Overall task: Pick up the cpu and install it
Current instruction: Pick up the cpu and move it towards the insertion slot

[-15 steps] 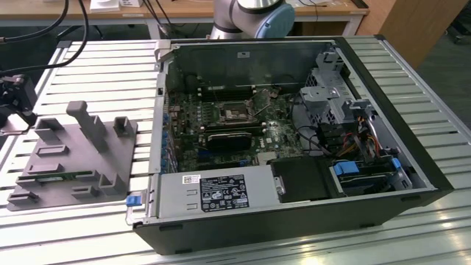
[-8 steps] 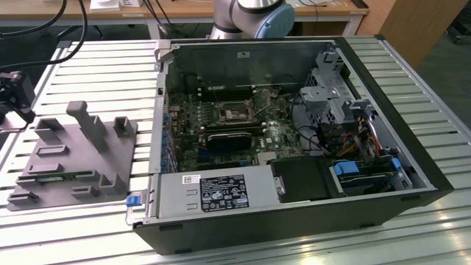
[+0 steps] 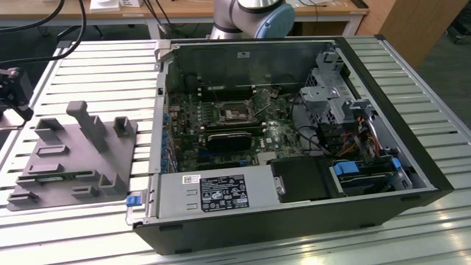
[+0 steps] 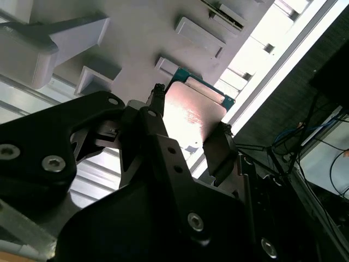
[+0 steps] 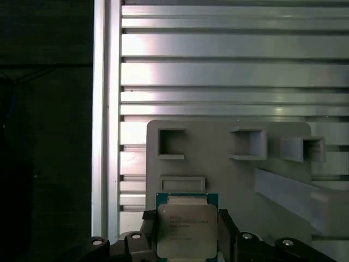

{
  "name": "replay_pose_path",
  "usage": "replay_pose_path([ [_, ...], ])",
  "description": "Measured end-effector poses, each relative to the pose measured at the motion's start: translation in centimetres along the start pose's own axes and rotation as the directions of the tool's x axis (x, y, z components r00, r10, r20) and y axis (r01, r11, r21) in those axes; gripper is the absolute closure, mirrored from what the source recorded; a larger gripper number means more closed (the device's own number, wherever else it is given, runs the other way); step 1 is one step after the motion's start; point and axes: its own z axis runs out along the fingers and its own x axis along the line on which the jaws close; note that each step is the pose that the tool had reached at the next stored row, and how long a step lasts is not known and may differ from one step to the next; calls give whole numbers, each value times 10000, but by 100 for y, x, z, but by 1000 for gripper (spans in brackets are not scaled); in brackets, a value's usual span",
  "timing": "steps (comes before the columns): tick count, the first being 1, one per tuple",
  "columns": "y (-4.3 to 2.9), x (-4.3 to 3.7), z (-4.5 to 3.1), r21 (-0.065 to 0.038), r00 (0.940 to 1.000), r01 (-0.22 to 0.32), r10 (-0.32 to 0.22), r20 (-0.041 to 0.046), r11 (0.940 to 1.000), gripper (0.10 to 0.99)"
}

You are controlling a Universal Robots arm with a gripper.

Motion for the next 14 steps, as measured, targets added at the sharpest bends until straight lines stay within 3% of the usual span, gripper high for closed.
replay_pose_path([
  [14, 15, -1, -91, 0, 10000, 0, 0, 1, 10000, 553],
])
